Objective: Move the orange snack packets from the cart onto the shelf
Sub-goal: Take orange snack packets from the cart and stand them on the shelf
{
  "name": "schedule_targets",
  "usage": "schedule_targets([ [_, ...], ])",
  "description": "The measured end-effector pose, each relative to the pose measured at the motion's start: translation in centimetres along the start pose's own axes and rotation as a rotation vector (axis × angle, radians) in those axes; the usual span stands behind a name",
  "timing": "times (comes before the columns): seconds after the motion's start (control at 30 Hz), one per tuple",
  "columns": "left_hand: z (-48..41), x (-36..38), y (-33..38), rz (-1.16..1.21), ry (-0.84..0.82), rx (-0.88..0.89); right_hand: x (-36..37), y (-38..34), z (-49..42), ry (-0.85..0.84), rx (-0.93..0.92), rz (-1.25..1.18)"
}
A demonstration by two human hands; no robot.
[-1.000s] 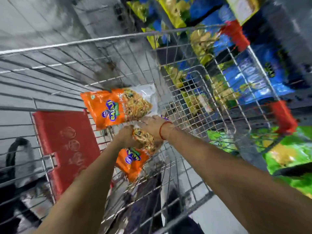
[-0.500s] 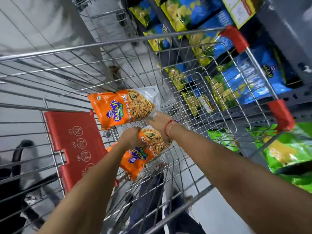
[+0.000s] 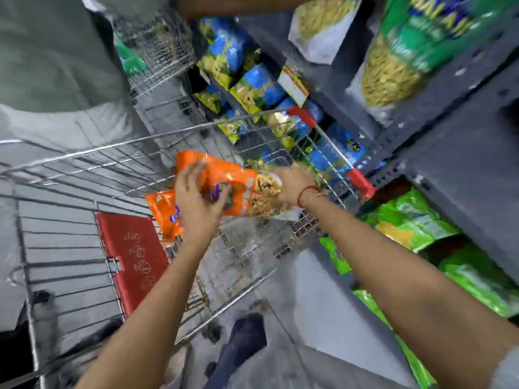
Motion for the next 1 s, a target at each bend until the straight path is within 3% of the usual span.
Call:
schedule_targets([
  [0.1,1.0,-0.3,2.5,0.336,0.210,-0.377,-2.7,1.0,2.2,0.154,0.201,-0.282],
  [0.17,1.2,0.3,5.0,0.468,0.051,-0.589,-4.1,2.0,4.0,0.255,0.308,-0.559],
  [0.23,1.1,1.3,8.1,0.598,-0.261,-0.654,-5.8,2.6,5.9,0.307,0.348,-0.816],
  [0.33,0.7,2.6,13.0,0.711,-0.538,-0.497,-7.5,3.4,9.6,0.358,0.338,-1.026],
  [0.5,1.8,4.3,20.8,0.745,-0.551,-0.411,-10.2,6.9,16.1,0.562,0.290,-1.122],
  [0.77,8.3,10.4,34.6,0.758,-0.892,-0.107,-15.7,17.5,28.0,1.022,0.433,-1.196],
  [1.0,12.9,15.1,43.2,0.752,-1.113,0.095,-17.9,23.8,35.0,1.285,0.533,-1.153],
])
Point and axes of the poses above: each hand's wrist, its own z-axis away from the middle knuckle, its own x-axis out of the palm, y = z × x, the point moved 1 cm from there along -z, towards the middle knuckle, and after that the axes turned 8 degrees about y, right-handed, at the moved point
